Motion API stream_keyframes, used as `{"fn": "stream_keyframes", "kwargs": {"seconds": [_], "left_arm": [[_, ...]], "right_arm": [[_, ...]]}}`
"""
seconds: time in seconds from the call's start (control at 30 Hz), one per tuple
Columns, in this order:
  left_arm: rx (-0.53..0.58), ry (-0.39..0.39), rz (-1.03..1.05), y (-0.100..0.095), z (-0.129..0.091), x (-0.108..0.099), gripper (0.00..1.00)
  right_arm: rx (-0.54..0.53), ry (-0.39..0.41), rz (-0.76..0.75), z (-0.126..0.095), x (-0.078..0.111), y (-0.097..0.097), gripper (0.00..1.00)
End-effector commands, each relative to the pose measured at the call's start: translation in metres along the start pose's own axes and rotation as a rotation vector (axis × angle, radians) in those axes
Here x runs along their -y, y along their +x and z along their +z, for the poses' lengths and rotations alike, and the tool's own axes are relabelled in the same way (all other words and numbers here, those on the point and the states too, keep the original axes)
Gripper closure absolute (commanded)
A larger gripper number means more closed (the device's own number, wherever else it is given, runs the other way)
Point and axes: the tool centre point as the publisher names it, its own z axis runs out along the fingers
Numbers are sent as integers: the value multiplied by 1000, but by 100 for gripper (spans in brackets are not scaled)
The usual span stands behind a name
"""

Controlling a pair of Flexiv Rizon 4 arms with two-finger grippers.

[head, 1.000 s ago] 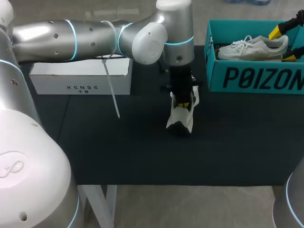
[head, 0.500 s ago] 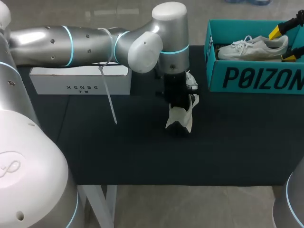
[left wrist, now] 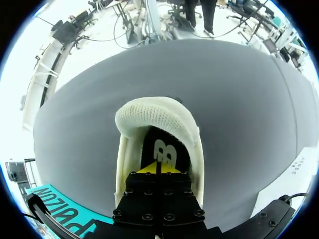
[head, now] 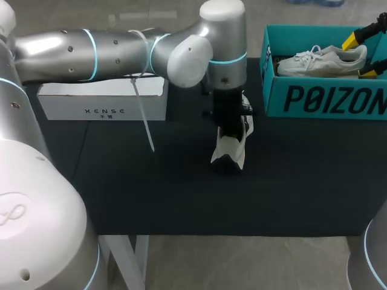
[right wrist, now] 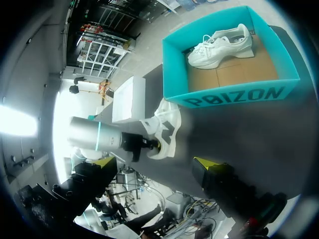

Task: Take the shoe out of the shoebox, open the shoe tongue, remove and reinsert the insole, then place the shoe into the shoebox

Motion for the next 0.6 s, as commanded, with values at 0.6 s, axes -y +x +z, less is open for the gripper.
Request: {"fn": "stream_keyframes", "kwargs": {"seconds": [0.6], "left_arm": [[31, -94, 45, -5, -39, -40, 100]], "right_arm": [[4, 0, 1, 0, 1, 0, 0]]}}
